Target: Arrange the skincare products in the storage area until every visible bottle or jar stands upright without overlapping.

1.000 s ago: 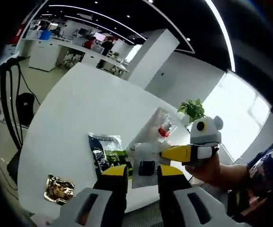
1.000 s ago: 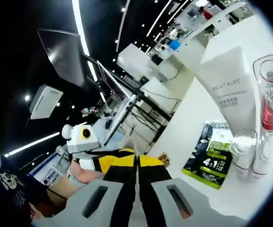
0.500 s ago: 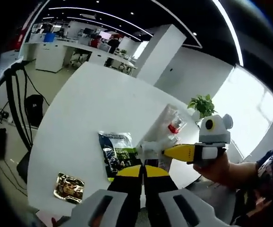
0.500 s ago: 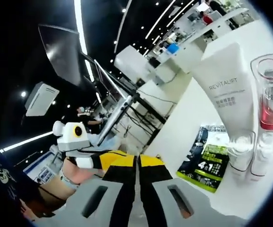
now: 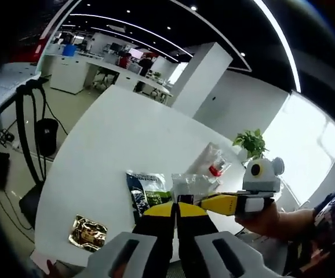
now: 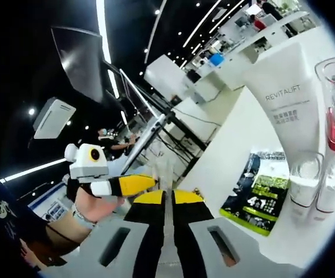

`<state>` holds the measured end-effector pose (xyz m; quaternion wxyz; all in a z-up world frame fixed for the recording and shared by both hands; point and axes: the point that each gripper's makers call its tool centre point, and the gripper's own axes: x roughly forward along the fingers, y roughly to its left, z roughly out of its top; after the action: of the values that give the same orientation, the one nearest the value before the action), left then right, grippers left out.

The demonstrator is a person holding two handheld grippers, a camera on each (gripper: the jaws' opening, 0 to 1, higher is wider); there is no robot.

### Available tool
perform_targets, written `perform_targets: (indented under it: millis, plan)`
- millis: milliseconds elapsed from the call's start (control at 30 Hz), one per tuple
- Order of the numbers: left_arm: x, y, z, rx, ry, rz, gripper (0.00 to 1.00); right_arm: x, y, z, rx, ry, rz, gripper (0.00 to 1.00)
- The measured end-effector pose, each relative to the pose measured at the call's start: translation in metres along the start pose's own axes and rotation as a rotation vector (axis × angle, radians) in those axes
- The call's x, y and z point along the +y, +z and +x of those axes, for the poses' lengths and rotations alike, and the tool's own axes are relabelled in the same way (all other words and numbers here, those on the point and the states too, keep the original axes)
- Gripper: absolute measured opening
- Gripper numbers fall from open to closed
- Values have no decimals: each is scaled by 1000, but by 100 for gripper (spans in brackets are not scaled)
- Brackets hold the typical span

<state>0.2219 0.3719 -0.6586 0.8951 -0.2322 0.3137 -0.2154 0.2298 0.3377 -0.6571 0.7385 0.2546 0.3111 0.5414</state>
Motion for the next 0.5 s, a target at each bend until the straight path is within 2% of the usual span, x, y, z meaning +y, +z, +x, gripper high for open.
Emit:
perform_targets:
  millis: [133,233,300,367,433,500]
  plan:
    - [2,-2,1,21,-11,-22,1,0,0,-1,10,-11,-13,0]
    - [1,1,0,3,-29,-38,3,2,3,-2,-5,-8,-25,0]
    - [-2,0,2,1,-39,-19,7,3,4,-2,-10,-5,-23,0]
    - [-5,-6,5,35,-38,5,11,0,2,-2,0,-16,-20,0]
    - [-2,-8,6,51,-10,41,10,-2,2,-2,3,-22,-14,0]
    - [4,-8,6,44,29,80,6,-3,2,-2,8,-19,-3,0]
